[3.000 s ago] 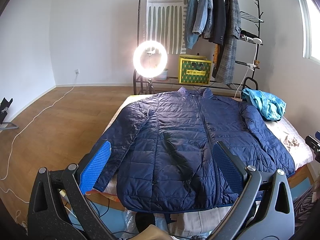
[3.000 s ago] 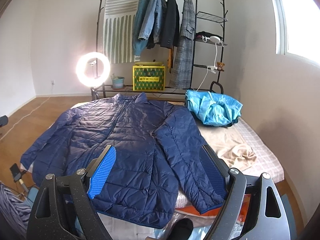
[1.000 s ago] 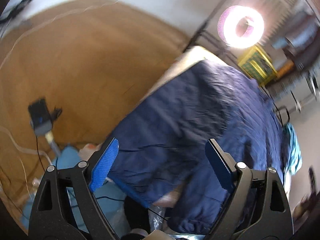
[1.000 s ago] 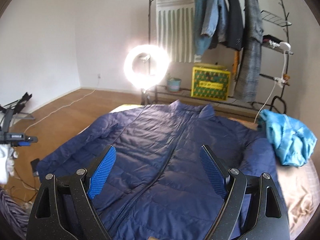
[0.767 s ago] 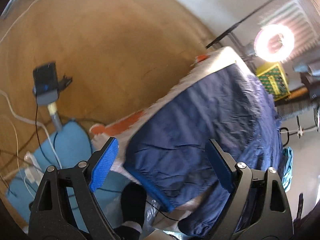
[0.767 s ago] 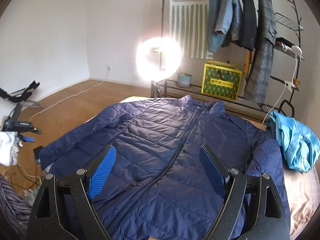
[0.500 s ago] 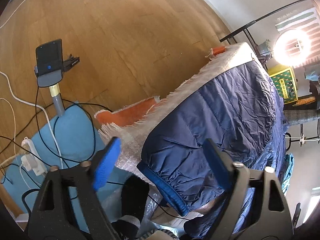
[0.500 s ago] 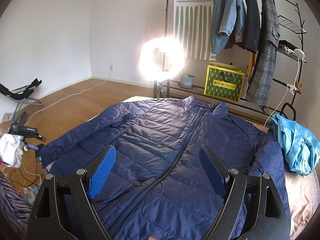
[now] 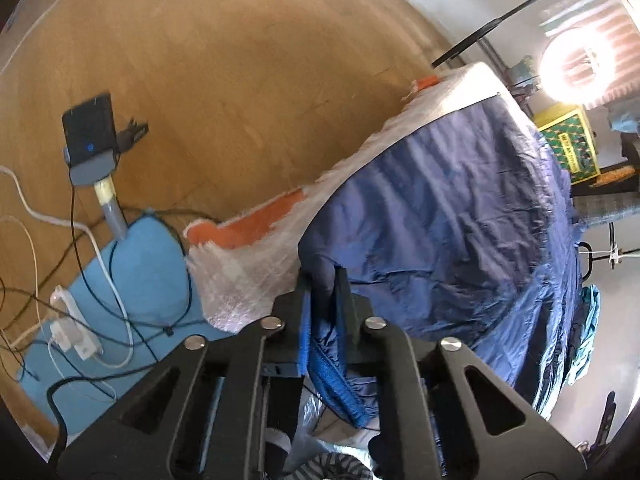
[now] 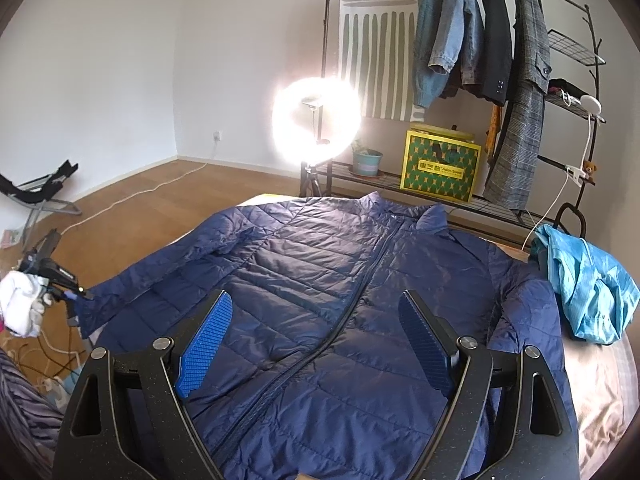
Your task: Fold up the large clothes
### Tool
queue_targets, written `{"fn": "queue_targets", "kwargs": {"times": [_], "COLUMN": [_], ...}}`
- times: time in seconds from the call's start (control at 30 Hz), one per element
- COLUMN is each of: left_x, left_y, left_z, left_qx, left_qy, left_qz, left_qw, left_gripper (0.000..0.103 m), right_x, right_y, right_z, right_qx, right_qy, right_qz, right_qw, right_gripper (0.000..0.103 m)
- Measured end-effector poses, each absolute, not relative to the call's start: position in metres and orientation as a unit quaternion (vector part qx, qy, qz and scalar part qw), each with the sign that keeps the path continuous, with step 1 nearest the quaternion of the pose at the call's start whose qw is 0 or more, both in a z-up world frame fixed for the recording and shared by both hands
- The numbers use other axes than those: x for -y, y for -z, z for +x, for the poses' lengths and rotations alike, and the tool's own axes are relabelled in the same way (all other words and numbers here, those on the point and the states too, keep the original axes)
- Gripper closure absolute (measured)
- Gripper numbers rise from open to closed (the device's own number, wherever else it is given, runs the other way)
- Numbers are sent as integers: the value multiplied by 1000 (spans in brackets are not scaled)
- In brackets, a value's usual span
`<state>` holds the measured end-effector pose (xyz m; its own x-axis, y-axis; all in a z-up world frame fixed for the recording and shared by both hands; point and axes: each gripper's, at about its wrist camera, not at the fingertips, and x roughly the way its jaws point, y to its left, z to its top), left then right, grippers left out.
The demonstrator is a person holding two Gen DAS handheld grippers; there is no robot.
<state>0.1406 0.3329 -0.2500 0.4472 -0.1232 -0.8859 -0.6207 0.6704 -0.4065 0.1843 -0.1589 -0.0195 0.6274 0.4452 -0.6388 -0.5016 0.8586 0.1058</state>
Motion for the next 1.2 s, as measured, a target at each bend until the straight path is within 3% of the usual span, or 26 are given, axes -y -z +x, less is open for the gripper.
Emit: {"fn": "queue_targets", "kwargs": {"times": [0.33, 0.6, 0.93, 1.07, 1.2], "left_x": [-253, -137, -22, 0, 13], "left_y": [150, 107, 139, 166, 177], "left_z": [176, 249, 318, 336, 347], "left_qx": [-416, -432, -482, -513, -532], "left_qy": [-48, 69, 134, 135, 138], "left_qz": [-326, -260, -247, -235, -229], "left_qw": [848, 861, 830, 815, 803], "left_gripper": [100, 100, 100, 100, 99], "right_x": [170, 180, 182, 183, 183], "right_y": [25, 21, 31, 48, 66], "right_z": [196, 211, 227, 235, 242], "right_qx": [-368, -385, -409, -444, -476], "right_qy": [-250, -243, -254, -259, -264], "right_qz": [-21, -14, -12, 3, 26], "right_qw": [895, 890, 877, 857, 838], "right_gripper": [18, 18, 20, 31, 31]}}
